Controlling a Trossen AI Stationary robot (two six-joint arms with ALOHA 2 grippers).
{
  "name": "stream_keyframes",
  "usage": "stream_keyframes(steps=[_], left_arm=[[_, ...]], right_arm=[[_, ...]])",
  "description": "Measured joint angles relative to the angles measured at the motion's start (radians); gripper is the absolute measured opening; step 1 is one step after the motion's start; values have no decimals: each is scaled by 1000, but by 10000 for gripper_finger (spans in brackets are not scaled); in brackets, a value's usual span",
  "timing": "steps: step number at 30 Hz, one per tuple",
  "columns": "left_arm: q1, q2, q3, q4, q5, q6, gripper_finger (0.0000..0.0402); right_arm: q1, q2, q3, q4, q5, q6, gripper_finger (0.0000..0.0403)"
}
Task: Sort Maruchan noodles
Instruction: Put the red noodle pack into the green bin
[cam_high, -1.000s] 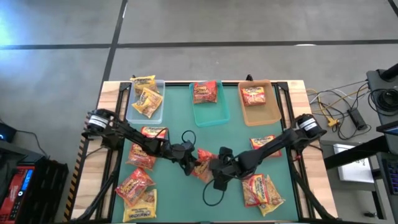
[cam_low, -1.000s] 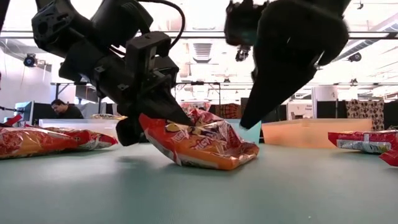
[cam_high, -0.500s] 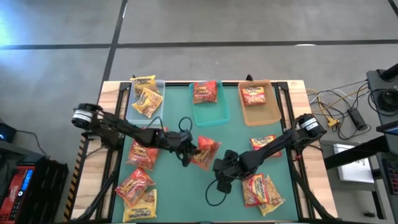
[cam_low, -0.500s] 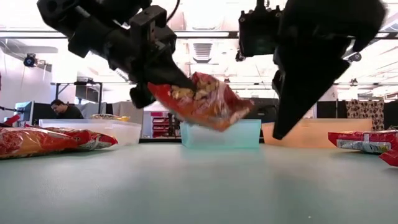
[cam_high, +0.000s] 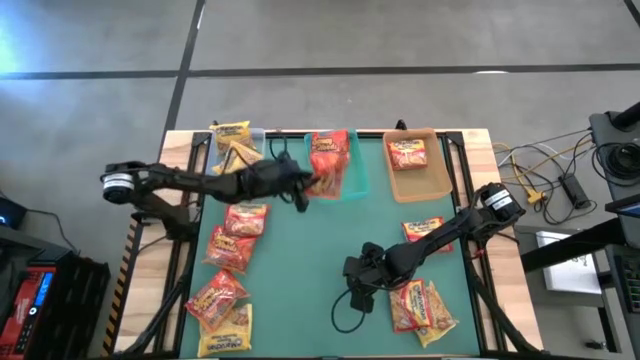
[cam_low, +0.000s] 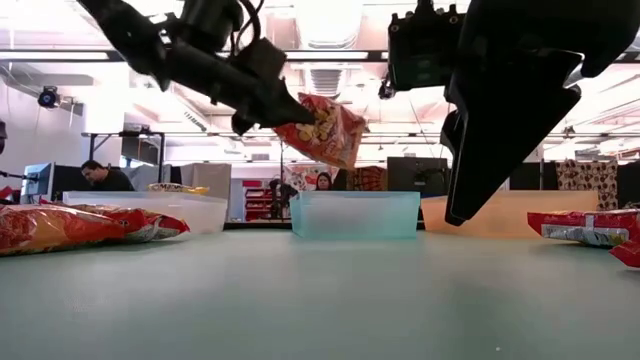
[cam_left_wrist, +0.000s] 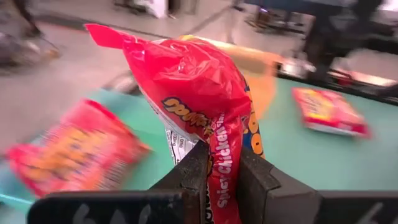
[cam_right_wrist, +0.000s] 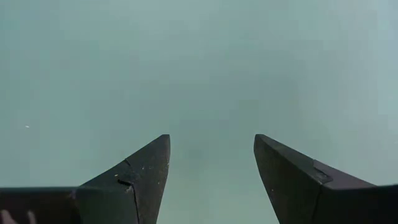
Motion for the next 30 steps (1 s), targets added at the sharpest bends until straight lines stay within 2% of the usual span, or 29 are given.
stream_keyframes(steps=[7, 15, 19, 24, 30], left_arm=[[146, 115, 61, 1, 0, 59, 36], [192, 287, 209, -11, 4, 165, 36], [192, 332, 295, -122, 5, 203, 43], [216, 347, 384, -263, 2, 224, 69], [256, 347, 463, -388, -115, 225, 100]], right_arm=[[0, 0, 0, 0, 1, 0, 224], [0, 0, 0, -2, 2, 19, 224], [0, 0, 0, -5, 2, 39, 224], [0, 2, -7, -10, 2, 38, 224], [0, 2, -8, -9, 2, 39, 224]])
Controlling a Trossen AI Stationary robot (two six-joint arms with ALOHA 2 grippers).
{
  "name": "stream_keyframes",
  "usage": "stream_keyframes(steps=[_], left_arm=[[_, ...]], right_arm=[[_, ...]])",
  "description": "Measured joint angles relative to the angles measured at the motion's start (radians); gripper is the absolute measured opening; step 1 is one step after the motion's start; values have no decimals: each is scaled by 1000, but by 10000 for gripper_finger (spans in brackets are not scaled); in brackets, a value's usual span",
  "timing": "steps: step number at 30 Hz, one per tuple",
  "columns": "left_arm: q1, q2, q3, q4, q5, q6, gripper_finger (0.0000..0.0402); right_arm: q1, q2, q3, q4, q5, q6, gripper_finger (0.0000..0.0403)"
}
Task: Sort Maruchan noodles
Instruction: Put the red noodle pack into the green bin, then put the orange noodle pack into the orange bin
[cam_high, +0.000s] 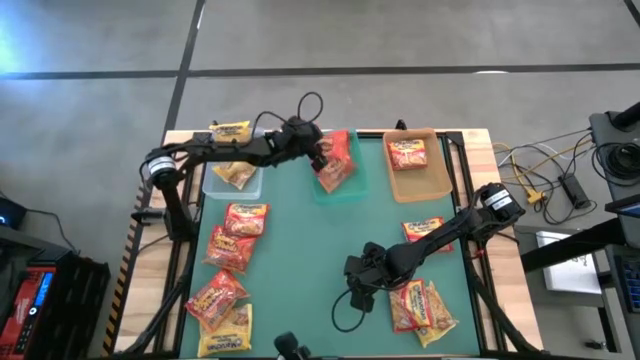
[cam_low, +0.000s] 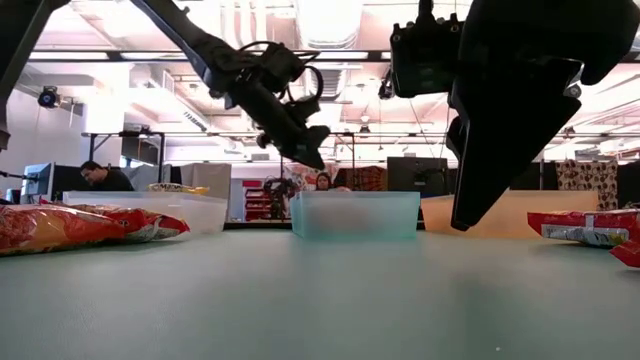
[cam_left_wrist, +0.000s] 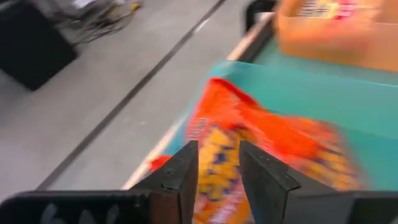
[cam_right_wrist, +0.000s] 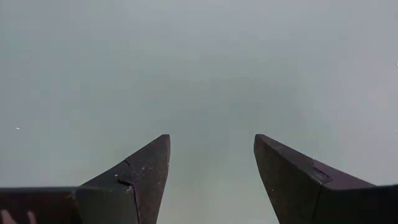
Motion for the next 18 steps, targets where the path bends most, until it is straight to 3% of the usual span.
stream_keyframes(steps=[10, 18], left_arm=[[-48, -43, 75, -155, -12, -7, 115], [-184, -256, -117, -162, -12, -77, 115]], right_arm=[[0, 0, 1, -19, -1, 28, 224], [32, -7, 7, -71, -32, 152, 224]])
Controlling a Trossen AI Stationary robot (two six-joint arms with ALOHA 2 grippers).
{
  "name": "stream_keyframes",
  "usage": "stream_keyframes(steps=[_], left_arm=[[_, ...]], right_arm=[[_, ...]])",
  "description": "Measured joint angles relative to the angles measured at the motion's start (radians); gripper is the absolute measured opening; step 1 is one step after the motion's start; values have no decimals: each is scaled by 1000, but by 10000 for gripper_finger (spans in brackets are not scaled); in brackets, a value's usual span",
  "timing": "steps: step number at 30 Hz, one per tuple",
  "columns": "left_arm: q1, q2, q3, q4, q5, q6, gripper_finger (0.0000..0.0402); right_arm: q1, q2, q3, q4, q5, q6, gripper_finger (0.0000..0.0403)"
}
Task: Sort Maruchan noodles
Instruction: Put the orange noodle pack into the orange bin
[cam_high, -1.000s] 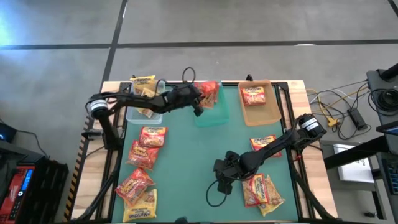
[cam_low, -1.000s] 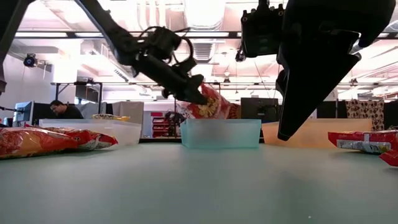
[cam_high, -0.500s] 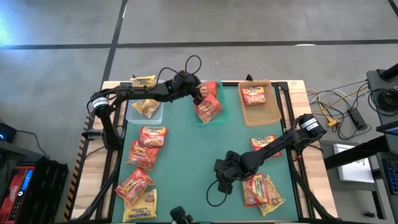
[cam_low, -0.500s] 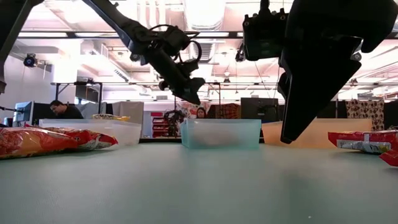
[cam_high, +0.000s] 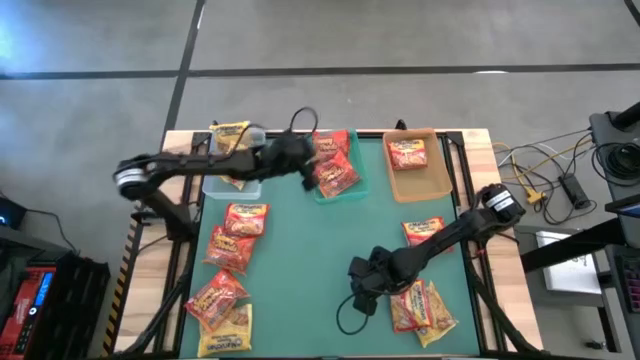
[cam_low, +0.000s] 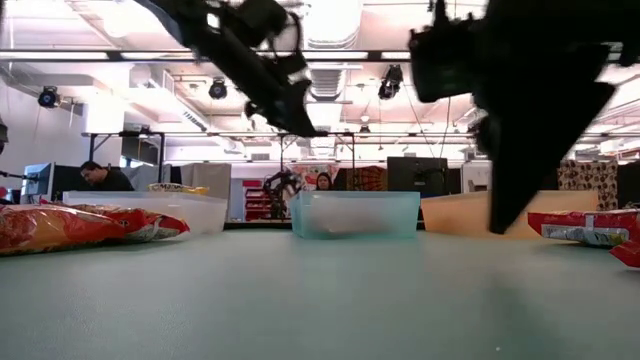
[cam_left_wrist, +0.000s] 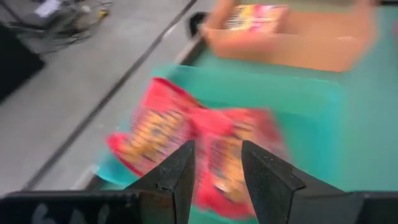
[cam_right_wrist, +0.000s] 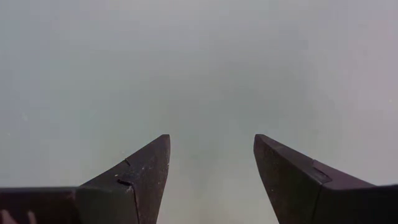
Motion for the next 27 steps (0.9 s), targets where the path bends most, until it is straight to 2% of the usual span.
stream_keyframes(steps=[6, 12, 19, 24, 27], left_arm=[[-198, -227, -250, 69, 1, -151, 115], [-384, -370, -468, 276, 0, -347, 115], [-513, -374, -614, 524, -8, -457, 115], [-560, -336, -636, 614, -58, -474, 116], [-578, -304, -619, 633, -66, -475, 116]], right_arm=[[10, -42, 1, -225, 7, 159, 224], [9, -137, 2, -458, 126, 308, 224], [9, -248, 2, -682, 215, 508, 224], [-3, -252, -17, -804, 199, 584, 224], [-15, -247, -42, -818, 158, 575, 224]])
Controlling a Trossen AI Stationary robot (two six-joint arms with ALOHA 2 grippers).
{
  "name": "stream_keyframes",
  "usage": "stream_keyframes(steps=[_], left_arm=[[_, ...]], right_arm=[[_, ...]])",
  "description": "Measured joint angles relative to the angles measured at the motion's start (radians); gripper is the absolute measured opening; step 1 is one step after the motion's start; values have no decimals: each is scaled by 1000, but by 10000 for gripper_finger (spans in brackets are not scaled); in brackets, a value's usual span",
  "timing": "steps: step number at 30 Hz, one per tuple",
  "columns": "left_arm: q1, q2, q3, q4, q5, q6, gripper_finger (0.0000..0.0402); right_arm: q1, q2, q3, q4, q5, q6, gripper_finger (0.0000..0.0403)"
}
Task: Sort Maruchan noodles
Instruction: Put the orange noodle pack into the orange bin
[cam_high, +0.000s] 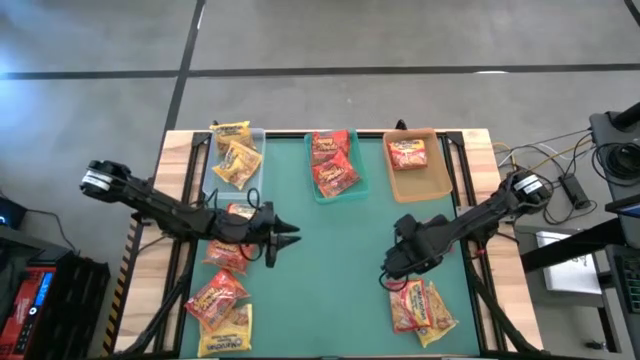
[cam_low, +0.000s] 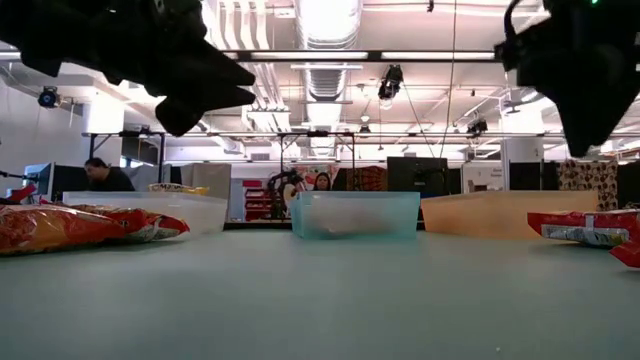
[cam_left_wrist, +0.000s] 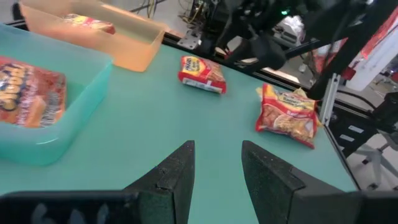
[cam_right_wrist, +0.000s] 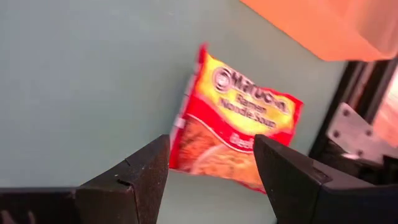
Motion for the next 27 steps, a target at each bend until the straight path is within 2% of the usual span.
stream_keyframes(steps=[9, 14, 21, 27], left_arm=[[-41, 111, 113, -2, 0, 19, 116], [-79, 183, 189, -7, 4, 76, 116], [-151, 216, 265, -53, 5, 157, 116], [-190, 193, 266, -48, 3, 177, 116]], right_arm=[[-34, 4, -103, -8, -98, 1, 224], [-32, 5, -165, 61, -161, -14, 224], [-33, 4, -229, 221, -164, -69, 224], [-33, 3, -232, 305, -153, -119, 224]])
